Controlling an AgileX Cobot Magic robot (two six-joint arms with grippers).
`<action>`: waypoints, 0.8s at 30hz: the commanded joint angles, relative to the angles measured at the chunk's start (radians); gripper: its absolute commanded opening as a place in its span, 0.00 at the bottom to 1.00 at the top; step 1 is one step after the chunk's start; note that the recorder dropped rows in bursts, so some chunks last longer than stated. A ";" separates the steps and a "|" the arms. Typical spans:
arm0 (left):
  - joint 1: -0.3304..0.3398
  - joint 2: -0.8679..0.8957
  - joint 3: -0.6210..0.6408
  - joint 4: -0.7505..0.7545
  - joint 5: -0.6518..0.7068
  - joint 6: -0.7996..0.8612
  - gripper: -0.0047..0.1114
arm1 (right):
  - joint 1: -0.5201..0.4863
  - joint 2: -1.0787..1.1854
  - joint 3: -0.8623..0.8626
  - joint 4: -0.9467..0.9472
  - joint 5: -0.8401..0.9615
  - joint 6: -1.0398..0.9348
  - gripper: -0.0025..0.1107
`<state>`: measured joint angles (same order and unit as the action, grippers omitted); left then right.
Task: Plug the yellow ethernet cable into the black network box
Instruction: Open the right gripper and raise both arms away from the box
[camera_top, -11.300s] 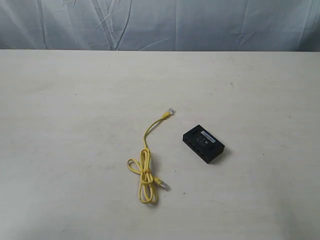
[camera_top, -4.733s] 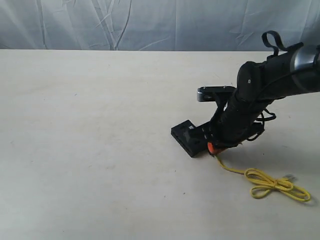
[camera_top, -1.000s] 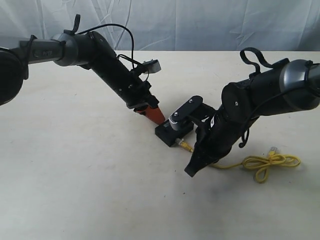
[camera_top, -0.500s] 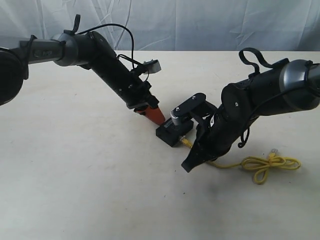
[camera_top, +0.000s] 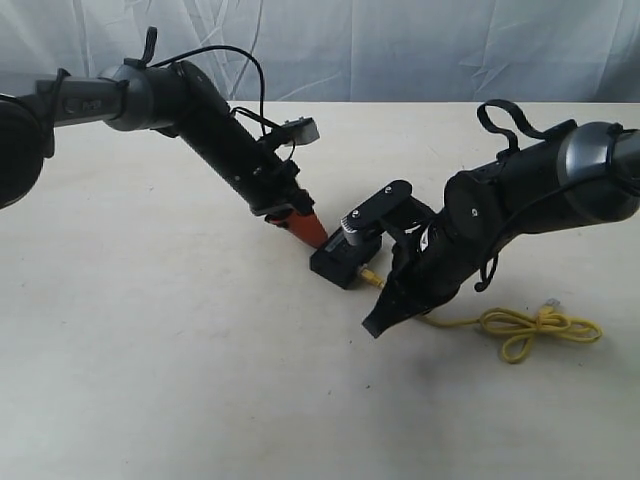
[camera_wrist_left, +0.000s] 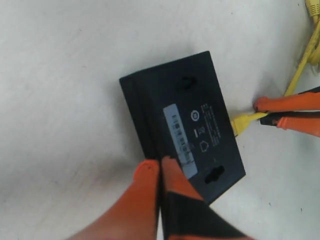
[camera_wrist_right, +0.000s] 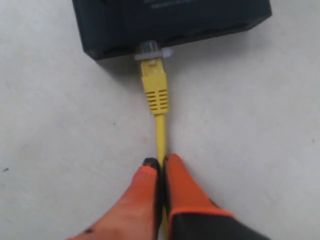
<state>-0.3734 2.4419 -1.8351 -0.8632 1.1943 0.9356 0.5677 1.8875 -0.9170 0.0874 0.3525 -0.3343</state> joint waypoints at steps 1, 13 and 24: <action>-0.007 -0.002 -0.002 -0.026 0.027 0.014 0.04 | 0.001 -0.004 -0.006 0.017 -0.082 0.002 0.02; 0.046 -0.085 -0.002 0.052 -0.083 -0.138 0.04 | 0.001 -0.063 -0.010 0.141 -0.040 0.028 0.38; 0.229 -0.494 0.167 0.291 -0.206 -0.327 0.04 | -0.234 -0.330 -0.010 0.239 0.252 0.066 0.02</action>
<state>-0.1763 2.0808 -1.7513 -0.5801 1.0503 0.6208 0.4079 1.6135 -0.9266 0.3046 0.5212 -0.2691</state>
